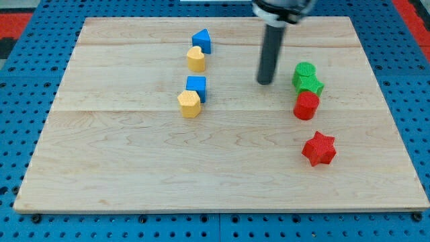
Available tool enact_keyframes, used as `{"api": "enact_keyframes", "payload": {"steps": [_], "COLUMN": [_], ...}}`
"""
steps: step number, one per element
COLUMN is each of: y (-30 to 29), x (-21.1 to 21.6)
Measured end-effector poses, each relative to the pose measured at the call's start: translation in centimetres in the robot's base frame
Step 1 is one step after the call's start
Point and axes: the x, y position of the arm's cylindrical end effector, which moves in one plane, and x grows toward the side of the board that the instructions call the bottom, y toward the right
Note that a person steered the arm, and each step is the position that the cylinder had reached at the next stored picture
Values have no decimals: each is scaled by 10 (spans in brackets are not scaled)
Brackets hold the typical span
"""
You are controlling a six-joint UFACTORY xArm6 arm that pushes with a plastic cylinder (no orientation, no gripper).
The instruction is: Push the green star into red circle
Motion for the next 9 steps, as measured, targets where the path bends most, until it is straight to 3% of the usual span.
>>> {"api": "enact_keyframes", "payload": {"steps": [1, 2, 4, 5, 6, 7, 9], "y": [55, 101, 57, 61, 64, 117, 110], "x": [-57, -50, 9, 2, -51, -36, 36]}}
